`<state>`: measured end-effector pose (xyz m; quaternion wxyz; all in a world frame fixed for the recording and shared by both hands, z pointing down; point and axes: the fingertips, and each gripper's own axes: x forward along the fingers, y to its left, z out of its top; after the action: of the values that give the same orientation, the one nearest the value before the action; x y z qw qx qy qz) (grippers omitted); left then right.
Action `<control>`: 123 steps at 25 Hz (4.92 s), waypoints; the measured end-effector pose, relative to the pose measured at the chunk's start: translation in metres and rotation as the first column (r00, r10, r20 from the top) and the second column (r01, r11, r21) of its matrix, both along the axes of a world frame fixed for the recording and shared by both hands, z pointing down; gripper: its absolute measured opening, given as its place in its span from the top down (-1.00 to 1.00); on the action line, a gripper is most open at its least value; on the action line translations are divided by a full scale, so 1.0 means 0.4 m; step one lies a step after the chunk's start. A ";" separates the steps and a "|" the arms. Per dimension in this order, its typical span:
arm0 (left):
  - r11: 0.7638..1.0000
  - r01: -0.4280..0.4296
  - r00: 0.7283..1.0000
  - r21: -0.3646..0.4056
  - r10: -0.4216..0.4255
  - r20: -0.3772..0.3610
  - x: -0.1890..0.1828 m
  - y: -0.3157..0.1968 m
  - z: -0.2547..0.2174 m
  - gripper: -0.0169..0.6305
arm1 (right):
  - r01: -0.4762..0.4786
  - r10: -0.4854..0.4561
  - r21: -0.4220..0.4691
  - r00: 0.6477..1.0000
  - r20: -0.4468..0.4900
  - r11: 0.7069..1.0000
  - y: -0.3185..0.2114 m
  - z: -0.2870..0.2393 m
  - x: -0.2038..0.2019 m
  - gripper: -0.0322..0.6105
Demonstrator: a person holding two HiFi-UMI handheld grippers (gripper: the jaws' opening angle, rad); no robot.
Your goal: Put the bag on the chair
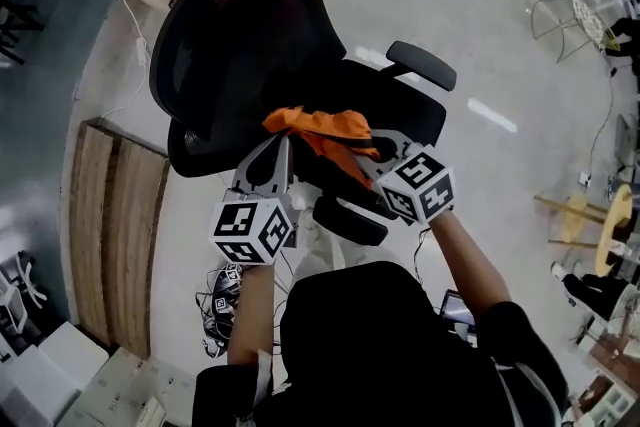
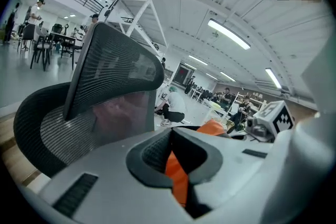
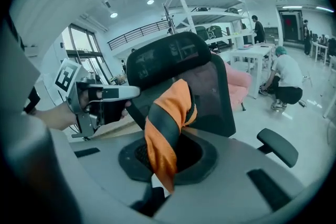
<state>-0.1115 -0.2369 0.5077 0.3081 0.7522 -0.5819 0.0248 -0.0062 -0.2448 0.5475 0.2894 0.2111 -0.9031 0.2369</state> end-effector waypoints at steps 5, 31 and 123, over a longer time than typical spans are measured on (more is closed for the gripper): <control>0.999 0.022 1.000 -0.028 -0.022 0.005 -0.005 -0.007 0.051 0.91 | 0.054 -0.054 -0.027 0.999 -0.005 0.998 0.003 0.050 0.003 0.84; 0.983 0.081 0.996 -0.162 -0.087 -0.030 -0.025 -0.061 0.284 0.91 | 0.322 -0.335 -0.139 0.938 -0.084 0.936 -0.009 0.324 -0.068 0.84; 0.977 0.055 0.997 -0.207 -0.063 -0.033 -0.016 -0.089 0.376 0.91 | 0.101 -0.053 0.197 0.970 -0.237 0.975 -0.395 0.458 -0.131 0.16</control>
<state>-0.1180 -0.2726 0.6581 0.3963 0.6991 -0.5921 0.0610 -0.0587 -0.4030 0.7305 0.3776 0.2308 -0.8907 0.1038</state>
